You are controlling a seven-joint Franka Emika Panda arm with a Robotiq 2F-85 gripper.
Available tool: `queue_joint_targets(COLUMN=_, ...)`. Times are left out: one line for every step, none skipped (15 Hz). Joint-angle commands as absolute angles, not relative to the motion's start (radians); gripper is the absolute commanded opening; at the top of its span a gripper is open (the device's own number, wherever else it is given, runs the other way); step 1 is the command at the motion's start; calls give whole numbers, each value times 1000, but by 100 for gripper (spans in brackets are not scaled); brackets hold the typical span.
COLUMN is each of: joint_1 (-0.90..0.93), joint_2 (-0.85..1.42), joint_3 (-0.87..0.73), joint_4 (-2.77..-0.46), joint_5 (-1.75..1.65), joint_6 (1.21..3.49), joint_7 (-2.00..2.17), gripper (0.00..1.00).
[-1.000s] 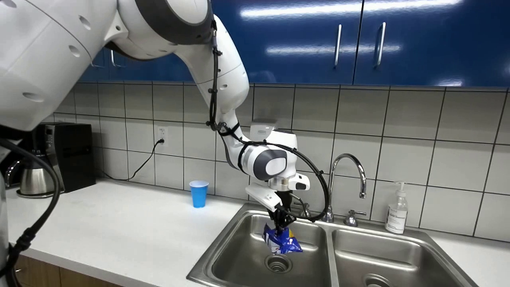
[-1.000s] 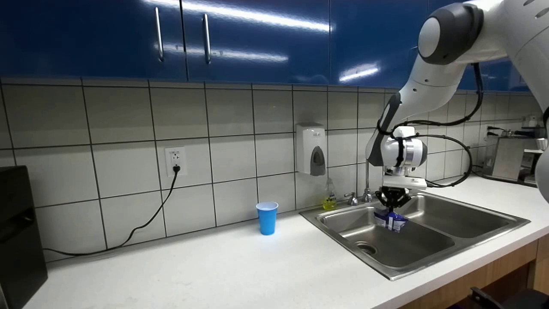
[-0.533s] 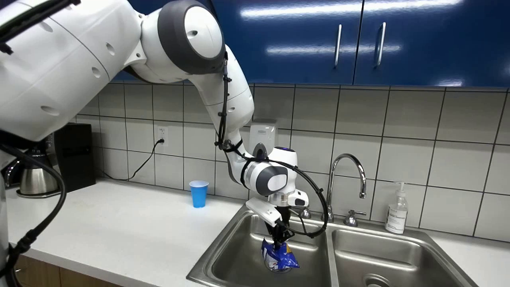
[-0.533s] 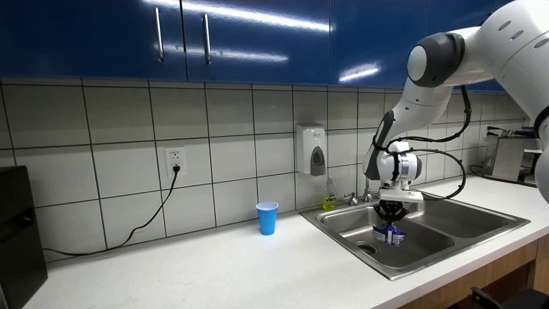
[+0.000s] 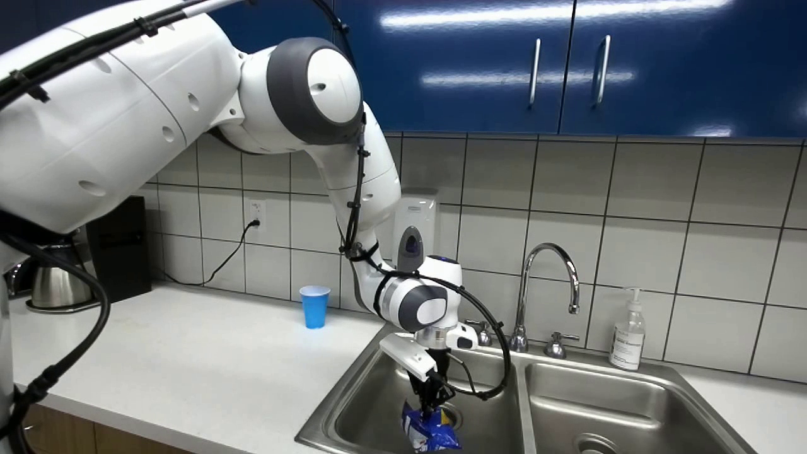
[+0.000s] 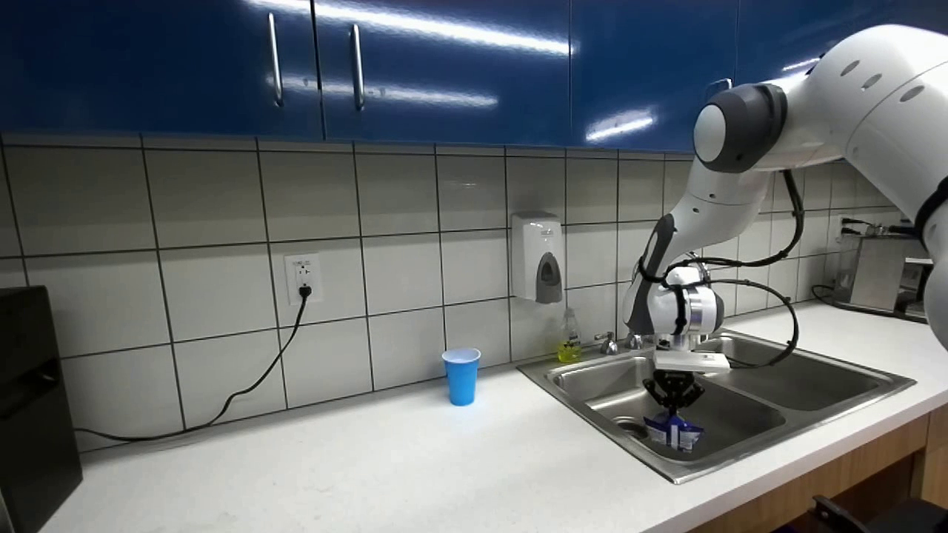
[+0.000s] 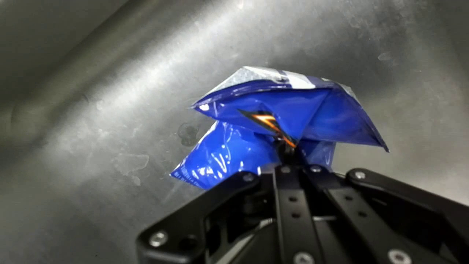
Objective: Put the blue packet in the left sink
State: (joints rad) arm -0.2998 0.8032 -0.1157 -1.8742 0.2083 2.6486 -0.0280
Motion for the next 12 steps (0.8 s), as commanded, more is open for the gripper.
queue_joint_targets(joint_1=-306, joint_2=817, joint_3=-109, joint_4=-1854, joint_5=181, joint_6=2620, joint_7=-39, gripper=0)
queue_joint_targets(joint_1=-305, joint_2=820, joint_3=-111, joint_4=-1854, joint_5=177, joint_6=2621, joint_7=-39, gripper=0)
queue_joint_targets(joint_1=-304, joint_2=822, joint_3=-111, joint_4=-1856, joint_5=174, joint_6=2621, joint_7=-39, gripper=0)
queue_joint_targets(joint_1=-304, joint_2=823, joint_3=-110, joint_4=-1857, joint_5=171, joint_6=2622, joint_7=-40, gripper=0)
queue_joint_targets(joint_1=-305, joint_2=823, joint_3=-109, joint_4=-1858, joint_5=169, joint_6=2622, joint_7=-41, gripper=0)
queue_joint_targets(joint_1=-305, joint_2=823, joint_3=-108, joint_4=-1860, joint_5=168, joint_6=2623, joint_7=-42, gripper=0)
queue_joint_targets(joint_1=-304, joint_2=824, joint_3=-109, joint_4=-1862, joint_5=167, joint_6=2625, joint_7=-41, gripper=0)
queue_joint_targets(joint_1=-304, joint_2=825, joint_3=-108, joint_4=-1863, joint_5=167, joint_6=2625, joint_7=-42, gripper=0)
queue_joint_targets(joint_1=-302, joint_2=826, joint_3=-108, joint_4=-1866, joint_5=166, joint_6=2627, joint_7=-42, gripper=0)
queue_joint_targets(joint_1=-302, joint_2=828, joint_3=-108, joint_4=-1866, joint_5=166, joint_6=2628, joint_7=-42, gripper=0)
queue_joint_targets(joint_1=-301, joint_2=830, joint_3=-109, joint_4=-1867, joint_5=166, joint_6=2629, joint_7=-42, gripper=0)
queue_joint_targets(joint_1=-300, joint_2=833, joint_3=-110, joint_4=-1868, joint_5=165, joint_6=2630, joint_7=-41, gripper=0)
